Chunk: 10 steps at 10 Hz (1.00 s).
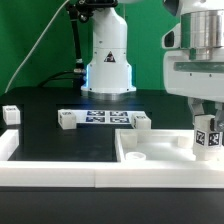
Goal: Assemble one leg
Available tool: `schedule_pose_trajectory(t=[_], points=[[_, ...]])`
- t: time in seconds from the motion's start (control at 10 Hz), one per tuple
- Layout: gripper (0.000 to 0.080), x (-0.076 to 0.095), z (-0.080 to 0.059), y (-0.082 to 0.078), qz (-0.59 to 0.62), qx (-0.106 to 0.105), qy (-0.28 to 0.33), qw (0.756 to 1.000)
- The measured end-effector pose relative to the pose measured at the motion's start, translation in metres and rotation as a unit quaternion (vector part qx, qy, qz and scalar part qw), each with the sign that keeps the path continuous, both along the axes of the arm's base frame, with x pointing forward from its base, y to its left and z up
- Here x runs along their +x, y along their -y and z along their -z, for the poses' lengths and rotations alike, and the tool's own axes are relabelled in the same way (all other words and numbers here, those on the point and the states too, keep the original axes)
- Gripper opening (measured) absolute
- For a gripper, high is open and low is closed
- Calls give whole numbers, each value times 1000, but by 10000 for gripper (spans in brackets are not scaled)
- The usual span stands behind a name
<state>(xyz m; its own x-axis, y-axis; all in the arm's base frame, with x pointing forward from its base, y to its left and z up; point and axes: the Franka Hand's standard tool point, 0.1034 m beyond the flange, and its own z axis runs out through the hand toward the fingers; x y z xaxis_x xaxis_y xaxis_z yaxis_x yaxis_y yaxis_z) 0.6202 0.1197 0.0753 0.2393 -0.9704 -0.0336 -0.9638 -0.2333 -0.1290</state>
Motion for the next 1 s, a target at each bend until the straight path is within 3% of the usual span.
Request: schedule_pose_trajectory(t=[0.4,0.6,1.0], points=[[294,0,0,-2,195,36,-11,980],[294,1,0,0,305,55,-18,950],[294,1,0,7,329,54,-18,943]])
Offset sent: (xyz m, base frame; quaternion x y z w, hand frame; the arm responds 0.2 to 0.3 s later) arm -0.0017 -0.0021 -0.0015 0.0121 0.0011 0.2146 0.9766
